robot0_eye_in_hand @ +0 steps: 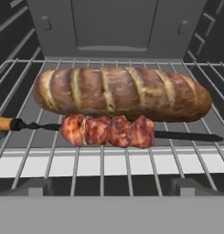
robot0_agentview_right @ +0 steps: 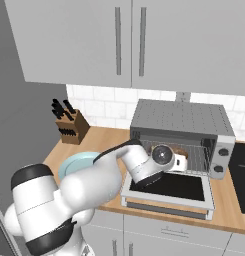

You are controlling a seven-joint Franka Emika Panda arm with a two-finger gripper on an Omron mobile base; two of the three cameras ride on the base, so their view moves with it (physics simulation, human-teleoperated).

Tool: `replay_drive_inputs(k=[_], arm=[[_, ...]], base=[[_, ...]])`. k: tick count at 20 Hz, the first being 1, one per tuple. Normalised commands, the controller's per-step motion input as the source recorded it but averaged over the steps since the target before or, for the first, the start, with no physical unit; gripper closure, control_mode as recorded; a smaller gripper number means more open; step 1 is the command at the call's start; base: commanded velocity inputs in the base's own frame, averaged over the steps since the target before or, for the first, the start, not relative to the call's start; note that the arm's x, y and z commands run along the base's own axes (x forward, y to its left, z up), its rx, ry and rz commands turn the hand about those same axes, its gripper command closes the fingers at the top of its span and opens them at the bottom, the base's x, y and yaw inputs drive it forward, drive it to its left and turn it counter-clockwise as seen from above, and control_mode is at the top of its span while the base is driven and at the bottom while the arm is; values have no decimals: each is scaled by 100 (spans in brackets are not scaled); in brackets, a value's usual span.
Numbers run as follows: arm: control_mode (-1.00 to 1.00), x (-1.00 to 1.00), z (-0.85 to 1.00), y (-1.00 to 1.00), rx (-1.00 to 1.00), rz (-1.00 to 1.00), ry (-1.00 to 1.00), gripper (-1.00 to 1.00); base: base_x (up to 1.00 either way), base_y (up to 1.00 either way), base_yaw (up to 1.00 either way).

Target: Pick up the kebab skewer and baguette bread, and place them inside the toaster oven. Close the toaster oven door and start by setting the timer.

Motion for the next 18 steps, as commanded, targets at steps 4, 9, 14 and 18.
replay_drive_inputs(k=[4,9,14,18], arm=[[-100,-5,0,0,0,0,0,-100],[-100,-27,0,0,0,0,0,-100],[-100,-19,-5,0,0,0,0,-100],[-100,0,-3,0,0,0,0,-100]], base=[[0,0,0],[0,0,0],[0,0,0],[0,0,0]])
